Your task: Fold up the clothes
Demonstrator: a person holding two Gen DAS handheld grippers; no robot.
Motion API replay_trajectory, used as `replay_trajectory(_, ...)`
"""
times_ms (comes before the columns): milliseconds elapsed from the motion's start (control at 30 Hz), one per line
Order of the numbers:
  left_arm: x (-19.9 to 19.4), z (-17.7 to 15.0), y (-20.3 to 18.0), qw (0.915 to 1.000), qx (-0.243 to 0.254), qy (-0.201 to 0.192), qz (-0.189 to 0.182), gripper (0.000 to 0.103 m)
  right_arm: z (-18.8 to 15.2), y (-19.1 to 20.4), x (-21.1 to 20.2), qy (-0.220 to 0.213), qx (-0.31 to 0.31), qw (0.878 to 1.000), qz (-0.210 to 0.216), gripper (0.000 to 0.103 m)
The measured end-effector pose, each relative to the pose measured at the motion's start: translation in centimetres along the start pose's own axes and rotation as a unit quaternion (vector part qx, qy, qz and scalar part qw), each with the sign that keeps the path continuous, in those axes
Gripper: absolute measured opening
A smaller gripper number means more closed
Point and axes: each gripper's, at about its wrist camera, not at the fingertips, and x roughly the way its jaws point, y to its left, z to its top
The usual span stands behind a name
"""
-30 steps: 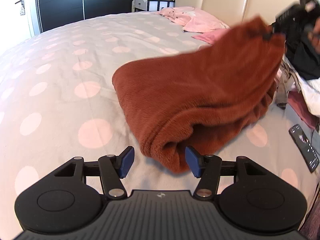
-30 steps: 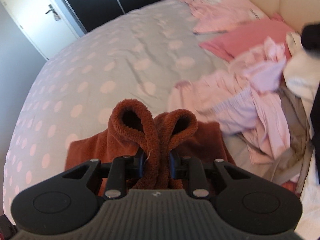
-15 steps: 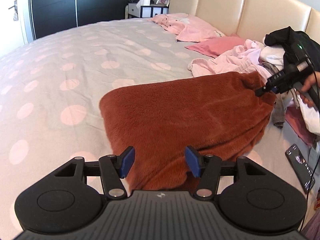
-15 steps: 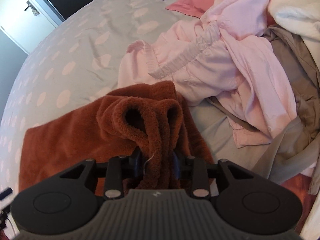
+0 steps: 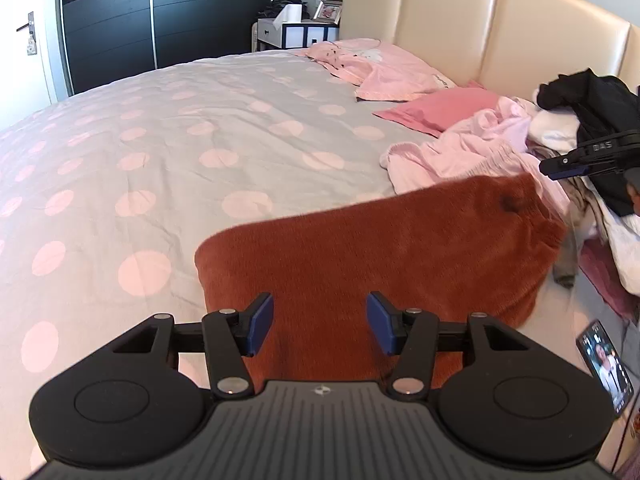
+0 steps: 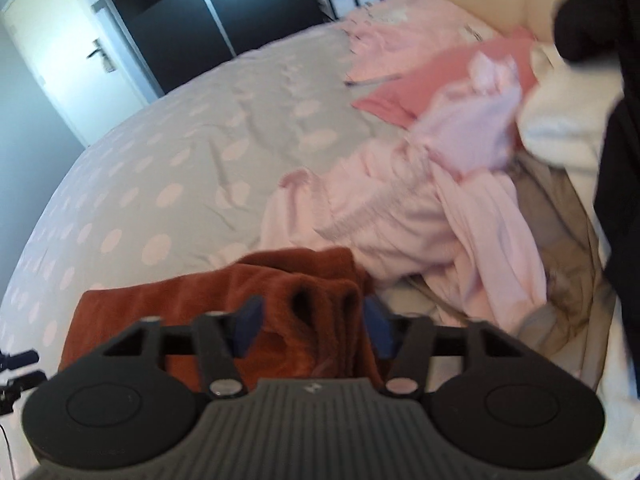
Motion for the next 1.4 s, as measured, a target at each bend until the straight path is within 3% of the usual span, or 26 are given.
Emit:
replay_trajectory(100, 1.3, 1.2, 0.5, 0.9998, -0.009, -0.009, 0.014, 0.046, 0.4, 2.6, 0.3, -0.013, -0.032, 0.999, 0.034, 0.039)
replay_trajectory(233, 3.9, 2.4, 1.8, 0.9982, -0.031, -0.048, 0.020, 0.046, -0.4, 3.8, 3.4, -0.003, -0.045, 0.999, 0.024, 0.034)
replay_trajectory(300, 5.7, 2.4, 2.4, 0.9984, -0.040, -0.035, 0.018, 0.045, -0.9, 3.5, 5.2, 0.008, -0.039, 0.999, 0.020, 0.033)
replay_trajectory(367, 7.4, 1.9, 3.0, 0.9981, -0.048, -0.021, 0.031, 0.044, -1.4, 2.4, 6.6, 0.009, -0.029, 1.000, -0.005, 0.022)
replay_trajectory(433, 9.1, 1.2, 3.7, 0.9977, -0.054, 0.002, 0.040, 0.042, -1.6, 0.7, 7.8, 0.014, -0.008, 1.000, -0.013, 0.019)
replay_trajectory(500, 10.3, 0.4, 4.5, 0.9972, -0.059, 0.024, 0.037, 0.041, -1.9, -0.8, 8.9, 0.027, 0.008, 1.000, -0.012, 0.010)
replay_trajectory(533, 10.7, 0.3, 4.6, 0.9971, -0.061, 0.028, 0.037, 0.041, -2.0, -1.2, 9.3, 0.030, 0.002, 0.999, -0.020, 0.000)
replay_trajectory(733, 10.9, 0.2, 4.6, 0.9973, -0.046, 0.037, 0.043, 0.041, -1.7, -1.7, 10.3, 0.033, -0.014, 0.999, -0.018, 0.000)
replay_trajectory(800, 9.4, 0.4, 4.4, 0.9977, -0.048, 0.021, 0.043, 0.042, -1.2, -1.2, 9.5, 0.033, -0.021, 0.999, -0.012, 0.002)
replay_trajectory(900, 5.7, 0.1, 3.3, 0.9987, -0.036, -0.017, 0.033, 0.043, -0.8, -0.5, 6.7, 0.024, -0.027, 0.999, 0.013, 0.017)
replay_trajectory(967, 3.3, -0.4, 2.3, 0.9989, -0.021, -0.036, 0.020, 0.044, -0.9, 0.5, 4.5, 0.014, -0.045, 0.998, 0.030, 0.037)
replay_trajectory(1133, -0.2, -2.7, -0.6, 0.9994, 0.000, -0.035, 0.000, 0.044, -2.8, 2.5, 1.8, 0.032, -0.059, 0.995, 0.080, 0.037)
replay_trajectory(1300, 0.2, -5.6, -2.6, 0.9992, 0.038, 0.007, 0.003, 0.044, -4.7, 2.0, 2.4, 0.068, -0.072, 0.994, 0.056, 0.036)
replay_trajectory(1400, 1.3, -7.0, -2.3, 0.9989, 0.033, 0.031, 0.012, 0.044, -5.5, -0.1, 3.3, 0.088, -0.051, 0.994, 0.041, 0.018)
